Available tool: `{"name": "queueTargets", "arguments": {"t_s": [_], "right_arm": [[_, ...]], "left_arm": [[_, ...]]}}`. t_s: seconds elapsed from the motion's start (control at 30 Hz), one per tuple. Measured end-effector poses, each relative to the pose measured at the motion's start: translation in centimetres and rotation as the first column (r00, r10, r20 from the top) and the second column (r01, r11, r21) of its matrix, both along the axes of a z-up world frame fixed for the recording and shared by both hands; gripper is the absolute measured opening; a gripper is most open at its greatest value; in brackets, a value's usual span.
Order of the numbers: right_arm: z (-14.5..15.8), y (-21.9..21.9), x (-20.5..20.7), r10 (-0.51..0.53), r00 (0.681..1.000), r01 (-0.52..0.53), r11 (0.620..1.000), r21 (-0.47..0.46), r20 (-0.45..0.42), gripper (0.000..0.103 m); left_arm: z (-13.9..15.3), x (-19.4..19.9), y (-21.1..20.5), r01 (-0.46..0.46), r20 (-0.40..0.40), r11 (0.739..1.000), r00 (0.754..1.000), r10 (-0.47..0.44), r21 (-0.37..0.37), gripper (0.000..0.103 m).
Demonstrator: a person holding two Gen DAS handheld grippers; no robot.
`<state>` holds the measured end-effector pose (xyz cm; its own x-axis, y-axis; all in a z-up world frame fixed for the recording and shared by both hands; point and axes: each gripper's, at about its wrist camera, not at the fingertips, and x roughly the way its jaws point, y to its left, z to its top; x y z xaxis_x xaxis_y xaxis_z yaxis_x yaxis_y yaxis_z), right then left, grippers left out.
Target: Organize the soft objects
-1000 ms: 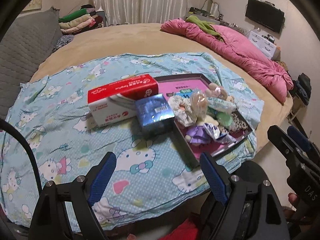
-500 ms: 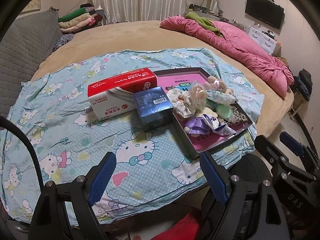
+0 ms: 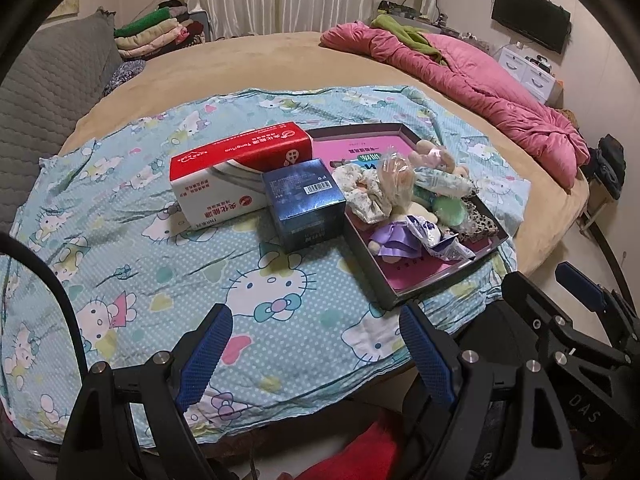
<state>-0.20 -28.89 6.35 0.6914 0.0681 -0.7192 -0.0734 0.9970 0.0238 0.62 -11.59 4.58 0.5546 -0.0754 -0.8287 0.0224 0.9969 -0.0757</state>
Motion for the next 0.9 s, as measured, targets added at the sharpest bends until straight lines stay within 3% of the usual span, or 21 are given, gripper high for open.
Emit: {"name": "queueTargets", "arguments": {"t_s": [0.9], "right_arm": [[-0.14, 0.18, 0.05, 0.003, 1.000, -0.003, 1.000, 0.000, -0.006, 0.086]], "left_arm": [[-0.29, 0.04, 0.19, -0.005, -0.006, 1.000, 1.000, 0.005, 0.003, 0.085]]}}
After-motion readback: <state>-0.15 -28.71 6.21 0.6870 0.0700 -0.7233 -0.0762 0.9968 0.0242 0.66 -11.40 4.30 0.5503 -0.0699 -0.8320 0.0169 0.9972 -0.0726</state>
